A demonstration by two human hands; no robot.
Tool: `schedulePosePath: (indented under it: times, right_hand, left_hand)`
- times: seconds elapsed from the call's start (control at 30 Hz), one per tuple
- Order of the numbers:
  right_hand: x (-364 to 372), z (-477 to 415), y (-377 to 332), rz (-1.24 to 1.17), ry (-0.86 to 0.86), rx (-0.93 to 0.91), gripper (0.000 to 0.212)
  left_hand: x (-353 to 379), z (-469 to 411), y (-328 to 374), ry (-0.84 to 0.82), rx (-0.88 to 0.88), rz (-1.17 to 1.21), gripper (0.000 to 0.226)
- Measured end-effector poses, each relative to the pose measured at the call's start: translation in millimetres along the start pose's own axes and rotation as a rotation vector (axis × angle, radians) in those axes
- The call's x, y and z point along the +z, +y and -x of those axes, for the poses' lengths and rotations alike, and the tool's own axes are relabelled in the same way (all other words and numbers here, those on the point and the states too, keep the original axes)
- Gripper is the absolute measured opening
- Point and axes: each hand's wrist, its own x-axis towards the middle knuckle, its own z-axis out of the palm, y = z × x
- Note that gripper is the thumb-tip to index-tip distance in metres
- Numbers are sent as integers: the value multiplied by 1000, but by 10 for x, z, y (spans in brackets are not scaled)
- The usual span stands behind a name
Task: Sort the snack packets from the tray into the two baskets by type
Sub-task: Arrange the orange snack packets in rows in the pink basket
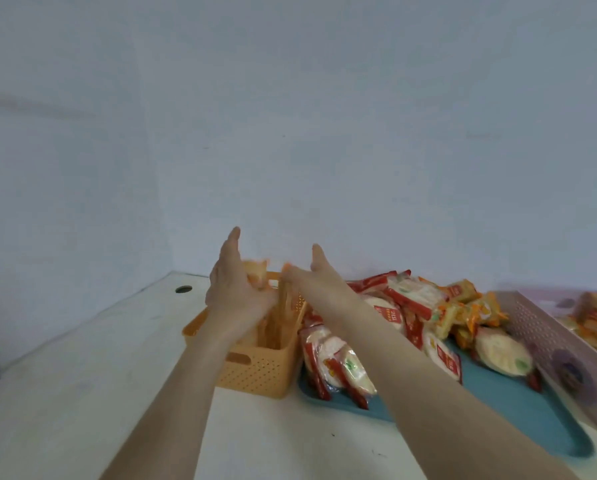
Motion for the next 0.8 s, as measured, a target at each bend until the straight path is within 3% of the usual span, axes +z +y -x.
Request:
schedulePosePath:
  times: [0.07,0.13,0.2,0.37,0.5,0.57,0.67,0.8]
  right_hand:
    - [-120,89,101,30,75,-6,80]
    - [-299,199,208,42,143,-31,70]
    - [-493,313,300,51,189,-34,60]
    - [-828,416,446,172,249,-29,48]
    - [-951,404,531,312,174,-64,39]
    - [-936,394,632,485,94,-67,43]
    - [-847,389,742,668,82,-109,48]
    - [-635,341,763,486,136,-98,39]
  left_hand:
    - [59,124,-69,40,57,19,100]
    - [192,232,-130,65,221,22,77]
    - [346,314,-142,-1,307,-28,61]
    - [485,259,-49,-89,270,-129,33]
    - [602,271,36,-250,324,-230,21]
    - [665,283,-47,-214,372,-513,30]
    - [621,265,-204,-249,226,-893,54]
    - [657,366,-210,-221,156,-938,61]
